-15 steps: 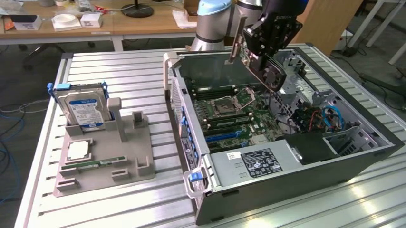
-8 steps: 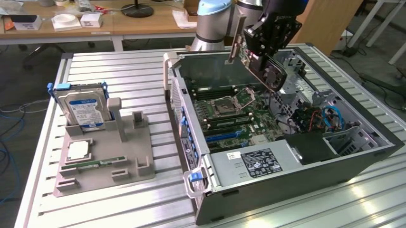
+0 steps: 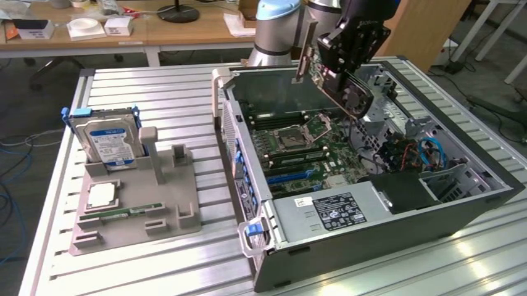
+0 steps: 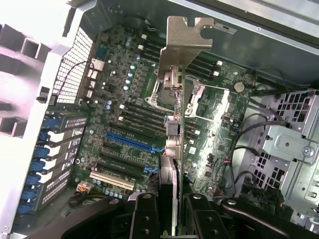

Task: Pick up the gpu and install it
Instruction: 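Insert the gpu into the slot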

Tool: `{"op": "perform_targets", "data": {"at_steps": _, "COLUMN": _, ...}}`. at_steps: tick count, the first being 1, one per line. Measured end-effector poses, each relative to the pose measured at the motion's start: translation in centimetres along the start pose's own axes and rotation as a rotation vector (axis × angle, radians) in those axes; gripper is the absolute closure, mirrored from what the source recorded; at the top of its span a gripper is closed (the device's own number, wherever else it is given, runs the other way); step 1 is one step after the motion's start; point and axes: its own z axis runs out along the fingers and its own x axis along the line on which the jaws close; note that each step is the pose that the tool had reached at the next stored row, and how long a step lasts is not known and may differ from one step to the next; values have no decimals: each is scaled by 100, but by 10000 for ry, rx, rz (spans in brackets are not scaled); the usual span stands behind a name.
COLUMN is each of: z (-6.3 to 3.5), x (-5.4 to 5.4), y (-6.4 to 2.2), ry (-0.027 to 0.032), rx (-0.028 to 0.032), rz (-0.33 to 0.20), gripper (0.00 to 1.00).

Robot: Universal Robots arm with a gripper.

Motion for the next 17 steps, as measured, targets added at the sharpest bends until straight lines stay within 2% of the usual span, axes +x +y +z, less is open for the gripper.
{"op": "perform_targets", "data": {"at_steps": 17, "z": 0, "x": 0, "y": 0, "ry": 14, "rx": -14, "rz": -846, "gripper": 73}}
